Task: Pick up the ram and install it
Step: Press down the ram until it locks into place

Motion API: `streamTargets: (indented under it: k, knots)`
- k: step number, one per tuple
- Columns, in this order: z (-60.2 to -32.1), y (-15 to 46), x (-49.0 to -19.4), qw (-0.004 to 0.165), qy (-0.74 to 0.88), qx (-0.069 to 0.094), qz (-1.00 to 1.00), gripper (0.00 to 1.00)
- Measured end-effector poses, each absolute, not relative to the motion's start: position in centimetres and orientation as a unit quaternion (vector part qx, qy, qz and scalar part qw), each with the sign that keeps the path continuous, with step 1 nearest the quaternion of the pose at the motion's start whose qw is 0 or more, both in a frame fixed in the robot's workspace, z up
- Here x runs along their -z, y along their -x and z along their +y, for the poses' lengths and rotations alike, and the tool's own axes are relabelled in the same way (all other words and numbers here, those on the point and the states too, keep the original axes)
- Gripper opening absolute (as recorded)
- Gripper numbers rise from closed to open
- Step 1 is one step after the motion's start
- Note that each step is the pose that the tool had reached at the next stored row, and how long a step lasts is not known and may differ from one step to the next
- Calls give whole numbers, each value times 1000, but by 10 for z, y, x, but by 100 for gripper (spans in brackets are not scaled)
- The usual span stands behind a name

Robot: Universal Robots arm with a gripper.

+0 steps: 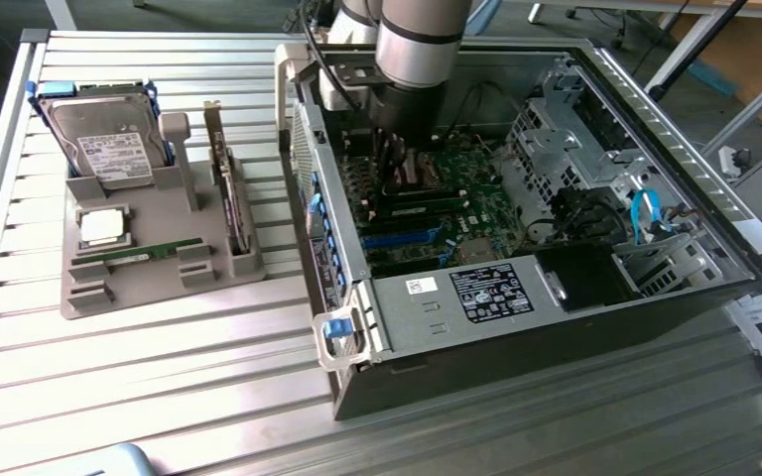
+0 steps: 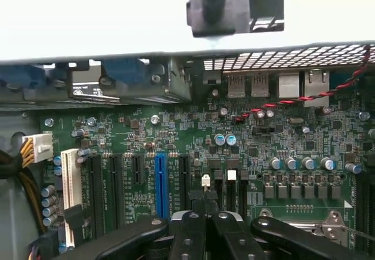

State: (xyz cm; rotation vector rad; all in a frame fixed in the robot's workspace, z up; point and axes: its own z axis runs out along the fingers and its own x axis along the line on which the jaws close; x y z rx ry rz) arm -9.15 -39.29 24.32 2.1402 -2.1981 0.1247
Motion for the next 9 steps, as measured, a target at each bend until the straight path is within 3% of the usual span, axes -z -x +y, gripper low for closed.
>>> streamTargets:
  k: [9]
  knots:
    - [-393, 92, -259, 37, -697, -42, -715, 11]
